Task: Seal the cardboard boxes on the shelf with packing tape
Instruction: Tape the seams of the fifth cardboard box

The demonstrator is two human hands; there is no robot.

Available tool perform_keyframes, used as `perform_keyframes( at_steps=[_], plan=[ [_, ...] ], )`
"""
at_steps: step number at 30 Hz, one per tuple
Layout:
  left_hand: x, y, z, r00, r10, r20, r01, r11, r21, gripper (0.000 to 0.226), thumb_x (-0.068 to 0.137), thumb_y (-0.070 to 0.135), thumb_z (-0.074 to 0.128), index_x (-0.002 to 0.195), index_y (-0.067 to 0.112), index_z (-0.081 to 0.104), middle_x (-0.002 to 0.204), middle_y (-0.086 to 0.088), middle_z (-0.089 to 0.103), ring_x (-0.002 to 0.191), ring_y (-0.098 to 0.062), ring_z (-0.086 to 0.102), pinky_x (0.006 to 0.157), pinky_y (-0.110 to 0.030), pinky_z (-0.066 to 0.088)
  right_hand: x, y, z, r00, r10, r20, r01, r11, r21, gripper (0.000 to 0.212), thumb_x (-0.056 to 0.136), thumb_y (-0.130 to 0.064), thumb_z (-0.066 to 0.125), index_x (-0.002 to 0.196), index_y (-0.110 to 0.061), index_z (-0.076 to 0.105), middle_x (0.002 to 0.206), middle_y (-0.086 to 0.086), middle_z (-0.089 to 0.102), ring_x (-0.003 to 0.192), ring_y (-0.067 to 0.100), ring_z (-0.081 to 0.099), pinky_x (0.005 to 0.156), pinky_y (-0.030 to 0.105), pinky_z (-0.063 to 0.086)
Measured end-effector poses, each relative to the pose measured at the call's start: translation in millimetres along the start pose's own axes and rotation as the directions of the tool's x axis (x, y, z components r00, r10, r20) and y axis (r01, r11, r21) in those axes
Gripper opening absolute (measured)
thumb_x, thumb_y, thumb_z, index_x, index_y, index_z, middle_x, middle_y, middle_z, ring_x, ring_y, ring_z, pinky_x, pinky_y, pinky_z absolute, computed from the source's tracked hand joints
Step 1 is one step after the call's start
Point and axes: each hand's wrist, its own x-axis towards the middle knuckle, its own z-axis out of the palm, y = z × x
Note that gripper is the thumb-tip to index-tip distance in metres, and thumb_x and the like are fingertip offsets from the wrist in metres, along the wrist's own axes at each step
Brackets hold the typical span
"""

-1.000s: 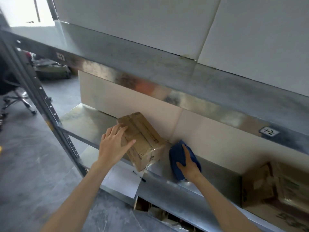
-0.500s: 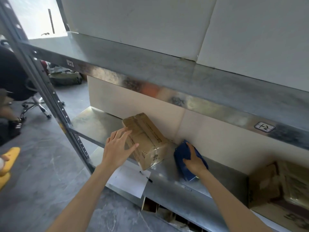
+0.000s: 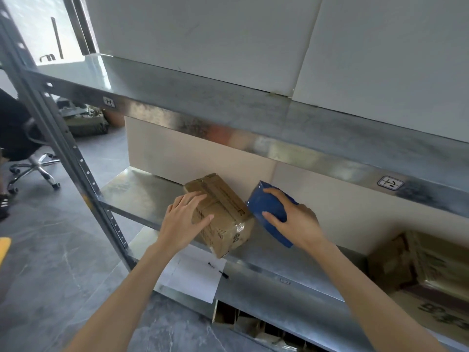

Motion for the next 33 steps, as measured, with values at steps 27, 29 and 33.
perform_keyframes(
  at_steps=[27, 29, 33],
  plan=[
    [-22, 20, -10, 0.968, 0.049, 0.246, 0.120, 0.771, -0.626, 0.031, 0.084, -0.011, 0.065, 0.096, 0.018, 0.071, 0.089, 0.003, 0.074, 0.083, -0.009, 0.069, 0.080, -0.023, 0.054, -47, -40, 3, 0.851, -0.467, 0.241, 0.477, 0.879, 0.017, 0.064, 0.096, -0.054, 0.050, 0.145, -0.059, 0.009, 0.055, -0.005, 0.044, 0.050, 0.011, 0.041, 0.060, 0.031, 0.044],
    [-26, 21, -5, 0.973, 0.010, 0.232, 0.139, 0.774, -0.617, 0.033, 0.083, -0.012, 0.066, 0.094, 0.019, 0.071, 0.083, 0.004, 0.073, 0.078, -0.008, 0.068, 0.077, -0.023, 0.054, -51, -39, 1, 0.858, -0.444, 0.257, 0.460, 0.888, -0.001, 0.068, 0.091, -0.056, 0.056, 0.145, -0.058, 0.015, 0.053, -0.012, 0.036, 0.049, 0.006, 0.037, 0.060, 0.026, 0.036],
    [-36, 29, 6, 0.981, -0.053, 0.186, 0.159, 0.770, -0.617, 0.039, 0.082, -0.018, 0.061, 0.092, 0.018, 0.068, 0.078, 0.006, 0.072, 0.075, -0.007, 0.068, 0.075, -0.024, 0.053, -55, -38, -3, 0.860, -0.424, 0.284, 0.438, 0.899, 0.018, 0.068, 0.089, -0.049, 0.063, 0.145, -0.055, 0.026, 0.056, -0.022, 0.039, 0.050, 0.000, 0.036, 0.064, 0.023, 0.030]
  ],
)
